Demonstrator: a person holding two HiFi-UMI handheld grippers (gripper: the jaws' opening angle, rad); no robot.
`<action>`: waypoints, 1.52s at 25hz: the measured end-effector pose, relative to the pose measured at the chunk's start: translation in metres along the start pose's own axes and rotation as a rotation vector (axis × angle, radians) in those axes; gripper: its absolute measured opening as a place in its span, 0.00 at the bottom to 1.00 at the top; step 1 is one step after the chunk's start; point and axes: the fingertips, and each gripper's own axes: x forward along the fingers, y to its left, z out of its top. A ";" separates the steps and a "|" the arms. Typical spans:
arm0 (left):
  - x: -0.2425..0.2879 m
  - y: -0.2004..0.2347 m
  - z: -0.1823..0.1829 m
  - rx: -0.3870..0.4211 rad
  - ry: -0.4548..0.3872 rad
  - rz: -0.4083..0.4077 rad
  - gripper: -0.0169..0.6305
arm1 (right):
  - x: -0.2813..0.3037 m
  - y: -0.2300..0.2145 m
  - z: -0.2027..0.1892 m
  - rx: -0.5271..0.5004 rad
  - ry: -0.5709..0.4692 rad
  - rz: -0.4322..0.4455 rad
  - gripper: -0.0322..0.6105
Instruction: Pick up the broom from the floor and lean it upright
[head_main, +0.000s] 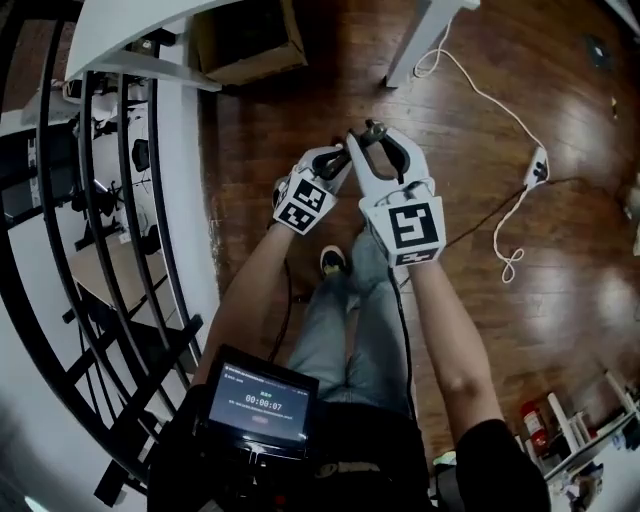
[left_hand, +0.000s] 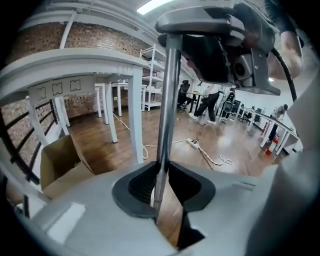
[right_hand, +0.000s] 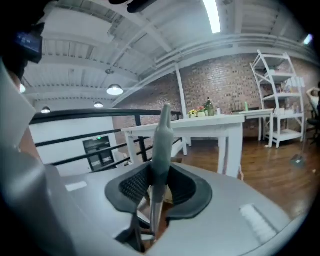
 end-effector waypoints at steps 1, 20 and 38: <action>-0.003 0.011 0.003 -0.016 0.014 0.011 0.18 | 0.015 0.001 0.008 0.013 0.002 0.026 0.21; -0.034 0.205 -0.018 -0.285 -0.127 0.113 0.41 | 0.242 -0.018 0.027 0.047 0.139 -0.063 0.21; -0.048 0.239 0.017 -0.328 -0.290 -0.006 0.43 | 0.269 -0.014 0.028 0.065 0.147 -0.167 0.32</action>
